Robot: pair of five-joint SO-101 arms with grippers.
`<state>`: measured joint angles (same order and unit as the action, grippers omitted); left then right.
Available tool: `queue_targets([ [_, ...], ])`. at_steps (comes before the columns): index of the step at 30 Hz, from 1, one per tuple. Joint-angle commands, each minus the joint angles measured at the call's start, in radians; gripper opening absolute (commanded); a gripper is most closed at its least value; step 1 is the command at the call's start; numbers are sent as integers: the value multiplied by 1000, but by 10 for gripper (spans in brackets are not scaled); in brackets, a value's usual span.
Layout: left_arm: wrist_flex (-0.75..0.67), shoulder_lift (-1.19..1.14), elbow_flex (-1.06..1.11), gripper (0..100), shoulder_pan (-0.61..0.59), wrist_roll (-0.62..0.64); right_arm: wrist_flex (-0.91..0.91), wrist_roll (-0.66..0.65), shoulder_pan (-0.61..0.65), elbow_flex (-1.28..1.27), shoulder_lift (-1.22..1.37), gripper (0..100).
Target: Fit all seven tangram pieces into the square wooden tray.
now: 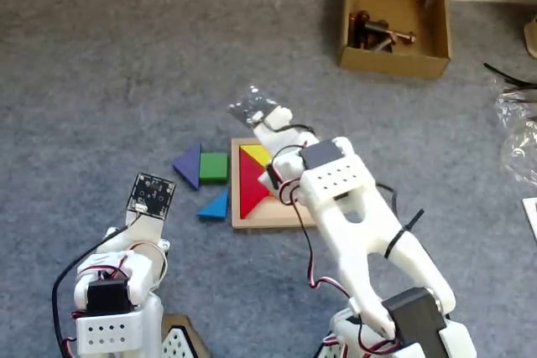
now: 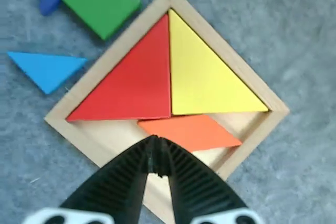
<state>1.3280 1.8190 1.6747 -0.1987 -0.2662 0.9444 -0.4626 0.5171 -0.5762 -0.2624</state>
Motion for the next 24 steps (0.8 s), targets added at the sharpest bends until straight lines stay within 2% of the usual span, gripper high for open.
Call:
queue_targets([
  [1, 6, 7, 21, 14, -13, 8, -27, 11, 27, 7, -16, 5],
  [7, 6, 7, 21, 14, -13, 8, -30, 11, 54, -51, -15, 5],
  [16, 6, 7, 21, 14, -13, 8, -208, 6, 107, -176, -16, 5],
  [24, 6, 7, 21, 14, -13, 8, -286, 5, 107, -232, -16, 5],
])
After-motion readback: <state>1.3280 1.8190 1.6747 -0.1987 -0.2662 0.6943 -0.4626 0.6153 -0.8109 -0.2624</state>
